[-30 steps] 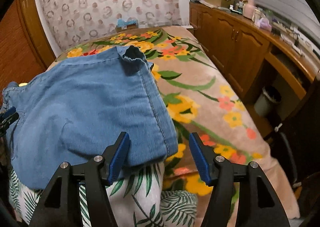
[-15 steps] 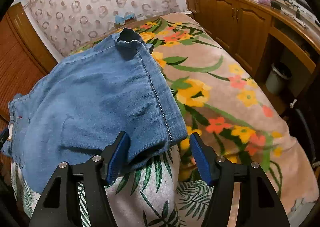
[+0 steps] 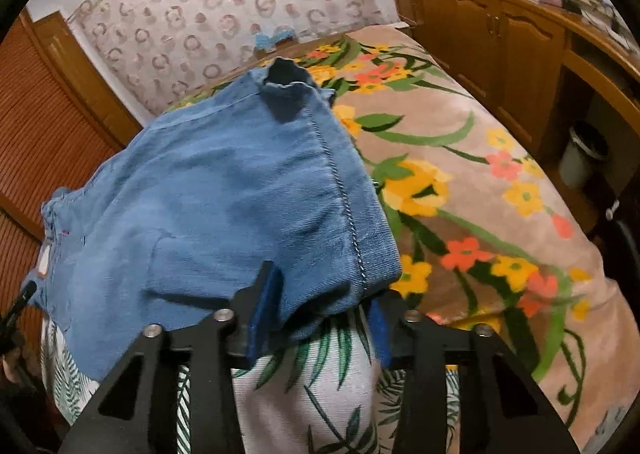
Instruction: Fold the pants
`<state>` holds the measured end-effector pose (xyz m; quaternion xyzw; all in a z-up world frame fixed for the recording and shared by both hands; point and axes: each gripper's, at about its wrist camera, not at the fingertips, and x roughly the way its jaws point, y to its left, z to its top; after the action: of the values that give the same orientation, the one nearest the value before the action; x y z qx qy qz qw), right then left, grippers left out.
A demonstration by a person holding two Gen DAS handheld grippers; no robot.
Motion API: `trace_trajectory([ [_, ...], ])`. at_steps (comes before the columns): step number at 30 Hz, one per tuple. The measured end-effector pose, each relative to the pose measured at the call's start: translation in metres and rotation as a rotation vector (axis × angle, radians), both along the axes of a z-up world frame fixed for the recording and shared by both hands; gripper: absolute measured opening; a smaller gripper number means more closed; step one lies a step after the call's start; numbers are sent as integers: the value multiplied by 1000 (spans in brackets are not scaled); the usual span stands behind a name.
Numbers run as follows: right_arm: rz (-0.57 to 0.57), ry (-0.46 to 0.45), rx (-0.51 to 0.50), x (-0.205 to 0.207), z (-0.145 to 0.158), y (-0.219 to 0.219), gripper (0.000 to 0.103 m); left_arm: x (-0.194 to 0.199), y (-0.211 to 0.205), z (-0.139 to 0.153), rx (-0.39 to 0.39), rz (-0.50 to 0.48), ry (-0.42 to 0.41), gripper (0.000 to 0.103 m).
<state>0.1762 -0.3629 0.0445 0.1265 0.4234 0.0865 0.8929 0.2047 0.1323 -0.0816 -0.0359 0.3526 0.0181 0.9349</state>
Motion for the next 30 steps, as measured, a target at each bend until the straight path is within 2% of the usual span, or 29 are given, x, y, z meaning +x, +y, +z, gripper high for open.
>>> trace_trajectory([
  [3, 26, -16, -87, -1, 3, 8, 29, -2, 13, -3, -6, 39, 5, 79],
  [6, 25, -28, -101, -1, 4, 7, 22, -4, 24, -10, -22, 51, 15, 79],
  [9, 22, -64, -119, -6, 8, 9, 19, -3, 18, -17, -21, 14, 20, 71],
  [11, 20, -96, -143, -10, 11, 13, 19, -4, 15, -21, -22, -1, 27, 55],
  [18, 42, -162, -181, -20, 14, 21, 18, -5, 12, -26, -25, -28, 33, 33],
  [20, 45, -172, -184, -20, 13, 21, 17, -8, 13, -21, -32, -33, 9, 27],
  [21, 47, -177, -183, -19, 12, 21, 17, -11, 10, -17, -32, -39, -2, 13],
  [22, 48, -183, -183, -19, 13, 21, 17, -14, 8, -10, -37, -50, -21, 9],
  [30, 62, -266, -187, -27, 20, 15, 14, -35, -2, 33, 0, -58, -143, 7],
])
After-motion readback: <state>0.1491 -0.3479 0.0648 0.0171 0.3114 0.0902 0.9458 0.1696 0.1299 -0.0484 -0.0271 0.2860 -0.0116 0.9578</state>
